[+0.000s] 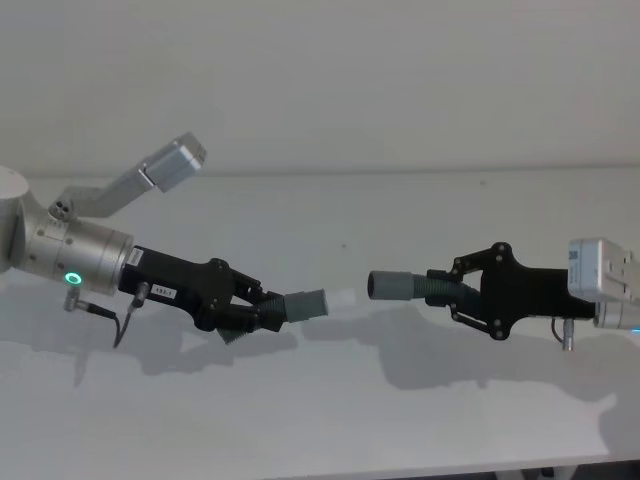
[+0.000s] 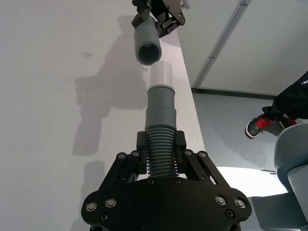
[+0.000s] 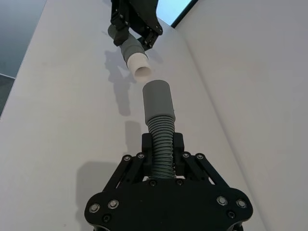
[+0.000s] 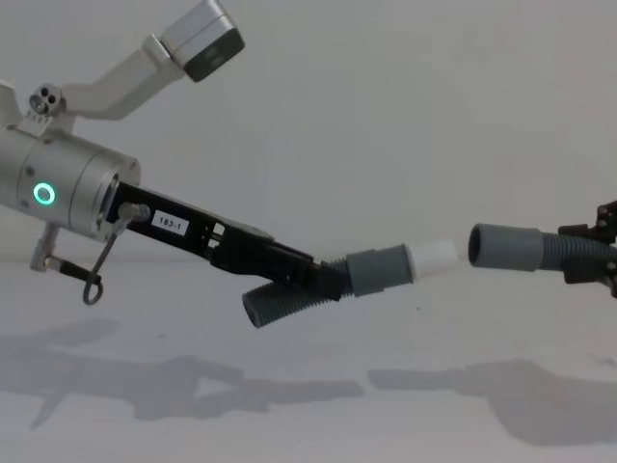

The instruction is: Use both hands to pick up one end of the pipe from the table, align the ends, and insert them.

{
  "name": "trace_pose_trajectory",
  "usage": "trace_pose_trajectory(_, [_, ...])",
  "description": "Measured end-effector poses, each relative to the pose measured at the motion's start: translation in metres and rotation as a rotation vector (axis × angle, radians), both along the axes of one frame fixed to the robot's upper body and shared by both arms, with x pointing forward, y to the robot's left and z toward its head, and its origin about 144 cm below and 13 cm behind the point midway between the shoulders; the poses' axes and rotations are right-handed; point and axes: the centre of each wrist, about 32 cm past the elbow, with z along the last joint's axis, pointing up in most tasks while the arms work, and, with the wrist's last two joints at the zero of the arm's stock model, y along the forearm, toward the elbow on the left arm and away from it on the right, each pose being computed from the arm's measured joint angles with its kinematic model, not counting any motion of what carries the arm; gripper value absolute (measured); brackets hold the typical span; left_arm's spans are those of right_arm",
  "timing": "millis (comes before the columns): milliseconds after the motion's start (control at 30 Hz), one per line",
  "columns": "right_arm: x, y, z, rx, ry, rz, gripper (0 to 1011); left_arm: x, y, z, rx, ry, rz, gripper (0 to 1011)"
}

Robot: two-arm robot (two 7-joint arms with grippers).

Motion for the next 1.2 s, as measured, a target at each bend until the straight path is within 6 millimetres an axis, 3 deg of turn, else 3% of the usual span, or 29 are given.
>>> trace_pose_trajectory(1200, [0.000, 0.000, 0.000, 0.004, 0.002, -0.002, 219, 0.017, -0.006, -0.002, -0.013, -0.017, -0.007, 293])
